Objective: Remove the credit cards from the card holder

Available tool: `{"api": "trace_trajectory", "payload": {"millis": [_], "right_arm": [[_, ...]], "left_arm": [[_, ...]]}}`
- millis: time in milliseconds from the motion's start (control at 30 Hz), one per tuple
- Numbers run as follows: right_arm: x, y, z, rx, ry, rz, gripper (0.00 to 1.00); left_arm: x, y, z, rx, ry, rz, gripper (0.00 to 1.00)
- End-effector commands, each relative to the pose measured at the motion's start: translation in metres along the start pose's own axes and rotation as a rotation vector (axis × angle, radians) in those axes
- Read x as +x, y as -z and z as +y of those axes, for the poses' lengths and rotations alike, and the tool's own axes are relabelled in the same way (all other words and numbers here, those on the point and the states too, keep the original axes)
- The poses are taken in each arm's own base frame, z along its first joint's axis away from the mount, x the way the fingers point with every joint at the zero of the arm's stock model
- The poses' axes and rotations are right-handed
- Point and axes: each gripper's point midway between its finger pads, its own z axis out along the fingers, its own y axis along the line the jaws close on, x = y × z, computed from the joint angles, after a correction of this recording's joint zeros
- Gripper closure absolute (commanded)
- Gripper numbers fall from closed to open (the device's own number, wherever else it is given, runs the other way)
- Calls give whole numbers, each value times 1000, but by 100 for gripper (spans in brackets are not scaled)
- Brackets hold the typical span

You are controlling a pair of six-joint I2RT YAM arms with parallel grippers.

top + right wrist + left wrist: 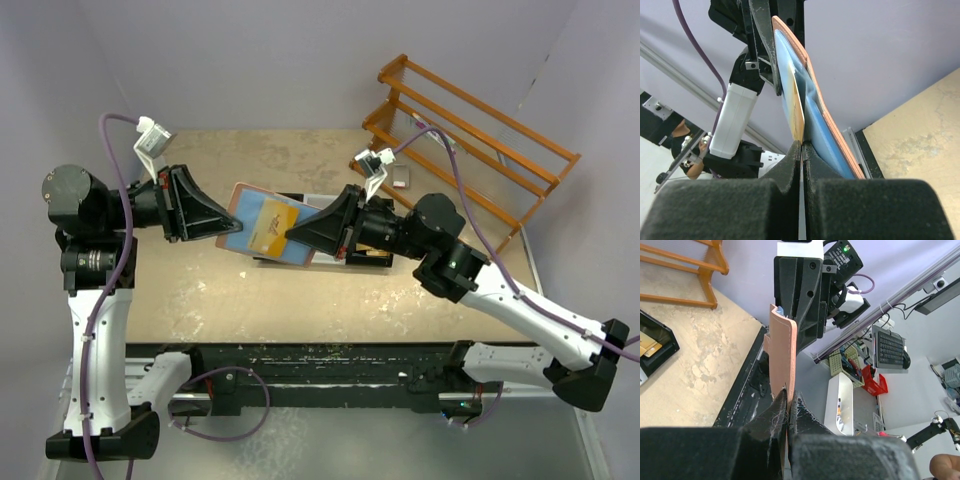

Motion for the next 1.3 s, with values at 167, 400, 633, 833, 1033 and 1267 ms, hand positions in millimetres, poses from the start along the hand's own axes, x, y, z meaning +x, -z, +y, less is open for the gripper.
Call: {"api": "trace_trajectory", "payload": {"millis": [167,400,633,833,1033,1267], "right_arm": [[-13,15,6,-7,24,-21,100],[-14,53,-11,145,66,-18,100],[6,84,-77,445,52,68,100],[28,109,-156,706,7,180,100],[38,154,-240,964,-54,238,100],[47,192,-308,1198,-74,283,100]], "left_arm": [[-3,1,-8,1,-57,-11,100],[-7,0,19,-84,-92,-46,100],[-12,2,41,-174,-159,-58,100],[-5,12,86,-361,-208,-24,100],[32,36,164,-572,-163,159,100],[88,55,217,-605,-157,366,100]]}}
